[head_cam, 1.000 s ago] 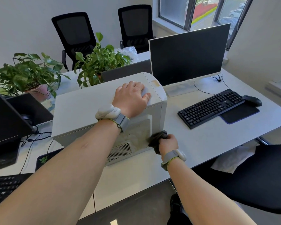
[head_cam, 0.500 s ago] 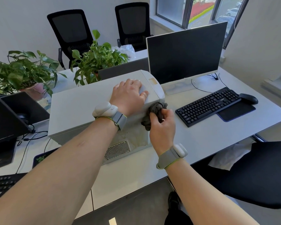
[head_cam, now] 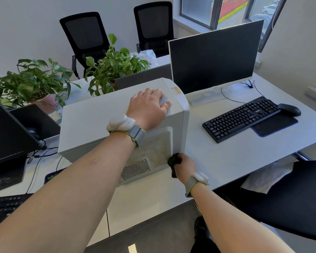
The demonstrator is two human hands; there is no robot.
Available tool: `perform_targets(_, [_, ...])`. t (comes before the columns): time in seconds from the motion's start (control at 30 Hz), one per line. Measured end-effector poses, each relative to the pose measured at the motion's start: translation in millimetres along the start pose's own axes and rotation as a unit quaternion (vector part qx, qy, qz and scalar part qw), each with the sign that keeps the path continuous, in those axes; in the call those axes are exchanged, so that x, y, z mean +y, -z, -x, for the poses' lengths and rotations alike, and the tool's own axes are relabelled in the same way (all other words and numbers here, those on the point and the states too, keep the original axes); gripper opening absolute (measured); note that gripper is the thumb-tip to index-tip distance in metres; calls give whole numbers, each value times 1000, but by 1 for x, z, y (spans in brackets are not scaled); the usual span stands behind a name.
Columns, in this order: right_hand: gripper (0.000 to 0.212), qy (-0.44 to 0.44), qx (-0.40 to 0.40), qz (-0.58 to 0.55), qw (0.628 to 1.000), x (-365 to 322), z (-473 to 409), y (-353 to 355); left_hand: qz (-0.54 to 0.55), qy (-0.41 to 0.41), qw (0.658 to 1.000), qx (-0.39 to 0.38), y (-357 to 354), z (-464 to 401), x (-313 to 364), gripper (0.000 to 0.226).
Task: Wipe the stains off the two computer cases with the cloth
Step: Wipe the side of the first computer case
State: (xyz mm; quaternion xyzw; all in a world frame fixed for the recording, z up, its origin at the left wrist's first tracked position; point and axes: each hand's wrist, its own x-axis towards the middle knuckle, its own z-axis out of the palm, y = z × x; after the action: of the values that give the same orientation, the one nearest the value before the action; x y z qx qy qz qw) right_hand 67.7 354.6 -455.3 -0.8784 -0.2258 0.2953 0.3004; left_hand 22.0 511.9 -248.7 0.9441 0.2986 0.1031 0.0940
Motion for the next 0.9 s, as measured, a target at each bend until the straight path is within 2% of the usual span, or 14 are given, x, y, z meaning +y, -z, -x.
perform_targets(0.1, [26,2,53,-154,987,-25,18,19,2,-1,1000,0,-1,0,0,42])
perform_targets(0.27, [14,186,196,-267,925,-65,41,62,2,-4,1000,-1,-1,1,1,43])
perform_targets(0.4, [25,269,240,-266,894,-58,35,62,4,-5,1000,2,0,0,1,42])
perform_targets(0.5, [33,276,248,-208,905,-27,22,33,5,-1,1000,2,0,1,0,42])
perform_targets(0.6, [38,227,239,-166,930,-5,14,3,3,0,1000,3,0,0,1,42])
perform_targets(0.67, [37,141,196,-163,957,4,12,-14,-1,-1,1000,5,0,0,1,42])
perform_targets(0.73, [28,21,115,-190,975,16,3,-32,0,-2,1000,4,1,0,1,41])
perform_targets(0.8, [24,-83,48,-270,958,27,-6,-47,2,-1,1000,2,0,-1,1,41])
perform_targets(0.87, [31,-174,-27,-396,901,24,-12,-58,4,0,1000,2,-1,-1,0,41])
perform_targets(0.9, [27,-187,-42,-453,871,20,-10,-59,3,-1,1000,4,-1,-1,-1,41])
